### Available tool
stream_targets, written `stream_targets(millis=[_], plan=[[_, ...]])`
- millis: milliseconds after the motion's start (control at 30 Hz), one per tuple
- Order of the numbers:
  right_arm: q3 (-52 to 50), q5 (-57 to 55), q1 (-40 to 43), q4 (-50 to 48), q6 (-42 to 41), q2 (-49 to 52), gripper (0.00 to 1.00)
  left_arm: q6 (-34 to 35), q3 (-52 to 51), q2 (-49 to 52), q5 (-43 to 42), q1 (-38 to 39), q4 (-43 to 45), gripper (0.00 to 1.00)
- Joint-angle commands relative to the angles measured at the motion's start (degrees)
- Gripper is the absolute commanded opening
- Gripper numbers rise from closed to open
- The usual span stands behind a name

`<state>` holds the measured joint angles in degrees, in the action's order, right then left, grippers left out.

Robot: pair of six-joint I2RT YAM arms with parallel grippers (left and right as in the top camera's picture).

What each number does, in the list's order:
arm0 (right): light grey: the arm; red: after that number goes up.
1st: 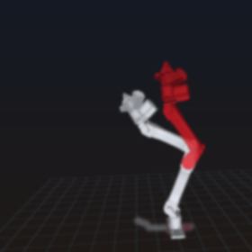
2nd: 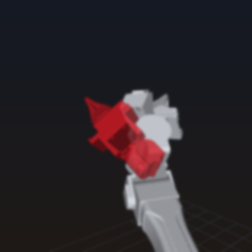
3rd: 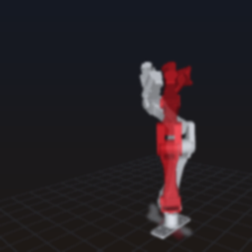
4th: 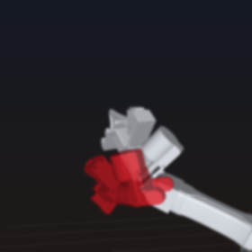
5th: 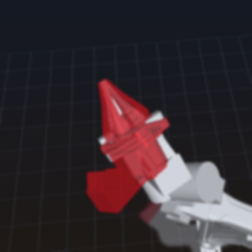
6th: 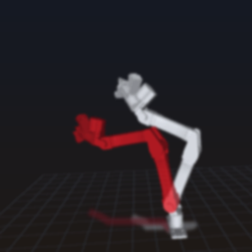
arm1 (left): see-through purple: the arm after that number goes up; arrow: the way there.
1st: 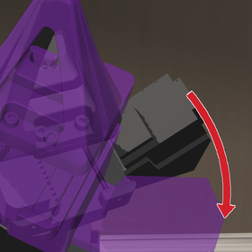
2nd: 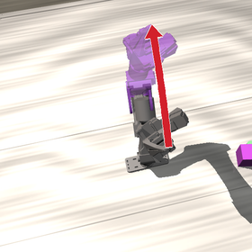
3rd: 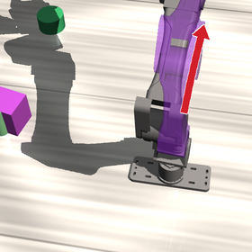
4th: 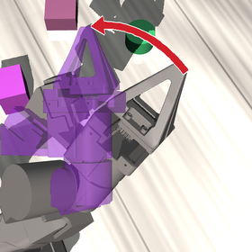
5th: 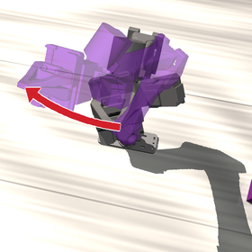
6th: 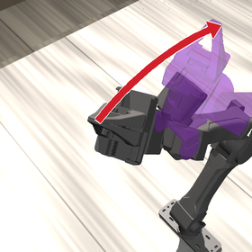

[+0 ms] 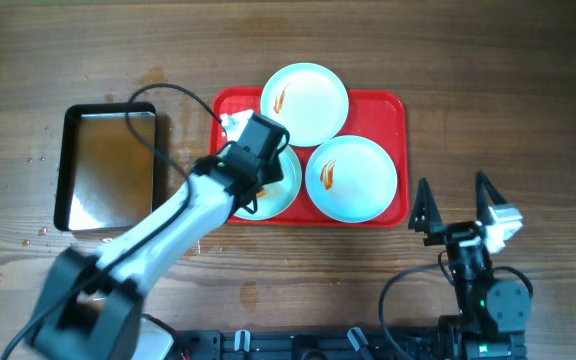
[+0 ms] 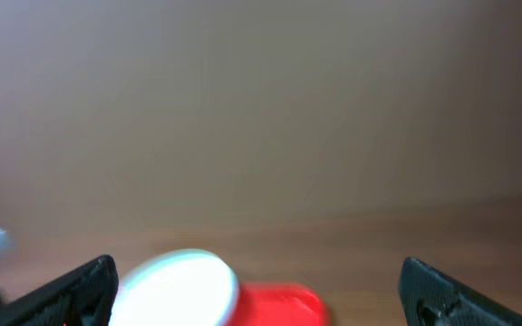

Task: Clean dirty plates on tray and stack at the side
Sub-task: 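Move the right gripper to grip the rim of the lower-left plate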

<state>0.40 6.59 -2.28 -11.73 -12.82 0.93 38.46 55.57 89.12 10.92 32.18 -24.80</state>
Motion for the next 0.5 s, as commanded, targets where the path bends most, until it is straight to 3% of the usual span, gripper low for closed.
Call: stream_targets(millis=[0, 33, 67, 100, 200, 333, 467], plan=[[-0.09, 8.96, 0.28, -3.21, -24.28, -0.35, 1.00, 0.17, 0.00, -8.94, 1.92, -0.20, -0.76, 0.72], [-0.09, 8.72, 0.28, -5.53, -32.79, -0.35, 1.00, 0.15, 0.00, -10.32, 2.89, -0.20, -1.79, 0.82], [-0.11, 9.55, 0.28, -8.17, -40.48, -0.35, 1.00, 0.15, 0.00, -11.04, 3.23, -0.20, -2.54, 1.00], [-0.09, 10.99, 0.28, -11.89, -44.46, -0.35, 1.00, 0.15, 0.00, -11.34, 3.37, -0.20, -3.37, 1.00], [0.70, 15.45, 0.28, -22.84, -42.75, -0.33, 1.00, 0.17, -0.02, -11.32, 3.30, -0.20, -5.84, 1.00], [10.69, 23.39, 0.28, -17.88, -28.72, 1.97, 1.00, 0.17, -0.02, -11.32, 3.28, -0.20, -6.19, 1.00], [34.32, 30.01, 0.28, 11.69, -7.08, 16.39, 1.00, 0.17, -0.02, -11.32, 3.30, -0.20, -6.19, 1.00]])
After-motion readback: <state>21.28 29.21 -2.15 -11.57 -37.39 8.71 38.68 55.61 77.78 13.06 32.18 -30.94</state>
